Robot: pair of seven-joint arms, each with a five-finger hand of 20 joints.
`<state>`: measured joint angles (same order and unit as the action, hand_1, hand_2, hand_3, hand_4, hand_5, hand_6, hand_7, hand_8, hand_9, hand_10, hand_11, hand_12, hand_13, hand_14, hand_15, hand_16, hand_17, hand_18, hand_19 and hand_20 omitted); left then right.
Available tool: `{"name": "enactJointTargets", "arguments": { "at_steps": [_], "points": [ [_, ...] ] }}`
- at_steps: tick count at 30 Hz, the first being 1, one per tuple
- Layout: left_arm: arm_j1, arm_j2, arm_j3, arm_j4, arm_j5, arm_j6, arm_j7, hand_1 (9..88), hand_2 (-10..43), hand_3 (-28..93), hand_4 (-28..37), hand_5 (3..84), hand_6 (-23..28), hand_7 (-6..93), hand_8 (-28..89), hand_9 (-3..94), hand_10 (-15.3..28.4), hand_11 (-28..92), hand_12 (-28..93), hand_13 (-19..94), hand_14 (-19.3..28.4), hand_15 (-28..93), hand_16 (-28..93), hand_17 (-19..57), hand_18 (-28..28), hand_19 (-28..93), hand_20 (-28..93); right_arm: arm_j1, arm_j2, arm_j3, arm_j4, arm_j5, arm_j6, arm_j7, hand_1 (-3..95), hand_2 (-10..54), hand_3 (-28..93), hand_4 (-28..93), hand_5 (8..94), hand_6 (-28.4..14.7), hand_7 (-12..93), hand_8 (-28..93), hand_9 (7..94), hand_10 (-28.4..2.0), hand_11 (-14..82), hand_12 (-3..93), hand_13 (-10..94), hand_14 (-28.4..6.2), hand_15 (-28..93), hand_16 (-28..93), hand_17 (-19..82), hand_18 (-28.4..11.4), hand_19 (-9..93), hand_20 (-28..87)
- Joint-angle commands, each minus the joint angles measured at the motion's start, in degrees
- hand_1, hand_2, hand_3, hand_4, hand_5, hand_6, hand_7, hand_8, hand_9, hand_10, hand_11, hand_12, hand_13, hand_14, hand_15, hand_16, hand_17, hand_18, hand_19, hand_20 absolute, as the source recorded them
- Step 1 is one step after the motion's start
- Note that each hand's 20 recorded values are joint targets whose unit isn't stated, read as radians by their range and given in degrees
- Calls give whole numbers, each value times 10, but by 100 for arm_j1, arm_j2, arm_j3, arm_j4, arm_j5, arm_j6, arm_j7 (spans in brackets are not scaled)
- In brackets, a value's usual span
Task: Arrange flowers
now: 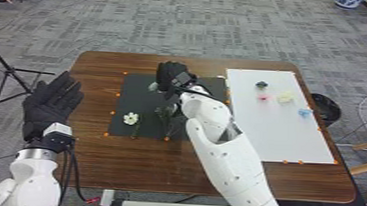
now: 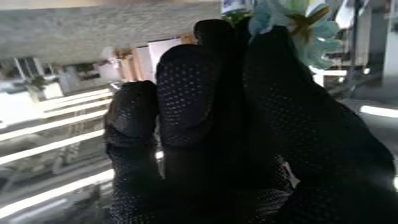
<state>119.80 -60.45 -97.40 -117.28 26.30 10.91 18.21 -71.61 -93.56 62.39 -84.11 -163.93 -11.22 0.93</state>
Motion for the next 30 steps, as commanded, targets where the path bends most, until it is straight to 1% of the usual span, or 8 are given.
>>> {"name": "enactJointTargets", "arguments": {
  "at_steps": [1,3,8,11,13,20,25,30],
  "points": [
    [-8,110,48,-129,11,-19,40,254,144,710,-283,448,82,124,-95,340,135,190,82,260,143,213,-31,-70,146,354,86,-241,-480,-197,419,-864,361,-110,572,-65,681,-283,782,10,208,-8,784,-83,67,243,721,-73,626,300,412,-202,851,394],
    [-7,139,68,-135,3,-54,90,255,145,709,-283,448,82,125,-95,340,135,190,83,260,143,214,-31,-70,146,354,86,-218,-521,-191,475,-1051,341,-118,572,-68,684,-282,782,9,209,-8,786,-85,68,244,723,-74,627,301,416,-205,854,394],
    [-53,120,113,-115,2,-58,39,255,145,708,-283,447,83,124,-95,340,135,190,82,260,143,214,-31,-71,147,356,86,-202,-580,-247,520,-1017,383,-77,569,-71,689,-280,782,8,209,-7,783,-89,70,243,725,-74,627,303,419,-205,856,393],
    [-87,144,140,-115,-136,-101,90,256,146,708,-283,447,83,124,-95,340,135,189,82,260,143,214,-32,-71,147,356,85,-236,-657,-206,573,-1215,418,-203,564,-71,692,-278,779,6,209,-6,778,-92,74,240,725,-74,626,304,419,-206,857,391],
    [-98,151,144,-114,-78,-99,73,256,146,708,-283,447,83,123,-95,340,135,189,82,260,143,213,-32,-71,147,356,85,-252,-689,-213,596,-1202,422,-147,562,-71,694,-279,778,5,210,-6,775,-93,77,237,725,-75,626,305,418,-207,857,391],
    [-181,171,192,-85,-171,-186,57,255,145,709,-283,447,83,123,-94,340,135,189,83,260,143,213,-32,-71,147,356,85,-216,-675,-241,659,-1196,486,109,547,-69,698,-277,768,1,212,-2,764,-96,93,224,725,-79,624,305,418,-209,858,387],
    [-160,164,172,-94,-226,-178,67,255,145,709,-283,447,83,123,-94,340,135,189,83,261,143,213,-32,-71,147,356,84,-187,-636,-253,738,-1281,652,304,546,-69,700,-276,760,-4,210,-4,751,-94,99,218,723,-80,622,305,417,-211,857,383],
    [-141,153,149,-97,-245,-194,71,255,145,708,-283,447,83,123,-94,341,136,190,83,261,143,213,-32,-71,147,356,84,-204,-606,-223,752,-1428,591,304,556,-85,711,-279,722,-22,206,-7,703,-119,137,176,708,-75,620,325,415,-211,861,370]
  ]
}}
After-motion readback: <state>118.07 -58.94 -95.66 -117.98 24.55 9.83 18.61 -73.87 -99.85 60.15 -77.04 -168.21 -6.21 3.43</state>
